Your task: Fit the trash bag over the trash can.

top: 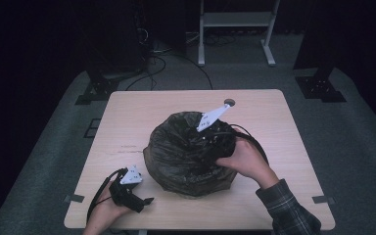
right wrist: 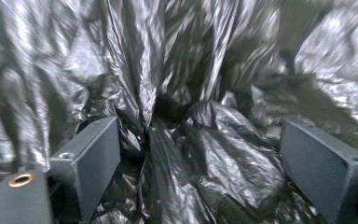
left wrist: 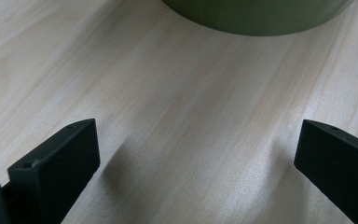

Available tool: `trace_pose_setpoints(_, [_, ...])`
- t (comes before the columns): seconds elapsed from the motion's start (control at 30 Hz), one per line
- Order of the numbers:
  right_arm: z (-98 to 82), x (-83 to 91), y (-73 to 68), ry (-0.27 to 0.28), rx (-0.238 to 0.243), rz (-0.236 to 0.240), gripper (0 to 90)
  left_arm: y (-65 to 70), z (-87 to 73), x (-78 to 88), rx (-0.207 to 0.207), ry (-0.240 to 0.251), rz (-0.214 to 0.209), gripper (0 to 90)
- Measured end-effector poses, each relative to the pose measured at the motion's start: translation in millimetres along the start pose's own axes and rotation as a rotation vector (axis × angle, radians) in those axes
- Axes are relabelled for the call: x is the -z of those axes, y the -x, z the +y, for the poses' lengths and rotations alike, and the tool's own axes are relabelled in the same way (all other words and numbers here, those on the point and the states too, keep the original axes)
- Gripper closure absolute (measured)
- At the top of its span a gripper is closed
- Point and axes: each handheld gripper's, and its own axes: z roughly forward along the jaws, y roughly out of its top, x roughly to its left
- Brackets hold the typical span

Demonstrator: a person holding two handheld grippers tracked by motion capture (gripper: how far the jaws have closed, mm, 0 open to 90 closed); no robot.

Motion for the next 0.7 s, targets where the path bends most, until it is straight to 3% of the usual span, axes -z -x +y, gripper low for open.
trace_pose_setpoints(0.07, [1.0,-5.3,-4.1,-0.062,0.037,-0.028,12.6,0.3,-0.1,-0.9,0.004,-0.003,-0.006,0.0])
trace_pose_setpoints(0.33, [4.4,-9.7,-2.1,-0.143,0.027,0.033,12.6,-1.2,-1.6,-3.0,0.02,0.013,-0.027,0.0])
trace_pose_setpoints(0.6, [6.9,2.5,-1.8,-0.075,-0.009,-0.005,11.0,-1.9,-4.6,-3.2,0.023,0.039,-0.032,0.0])
trace_pose_setpoints(0.7, [18.5,20.7,0.0,0.034,-0.028,-0.001,10.0,-1.9,-4.6,-3.2,0.023,0.04,-0.031,0.0])
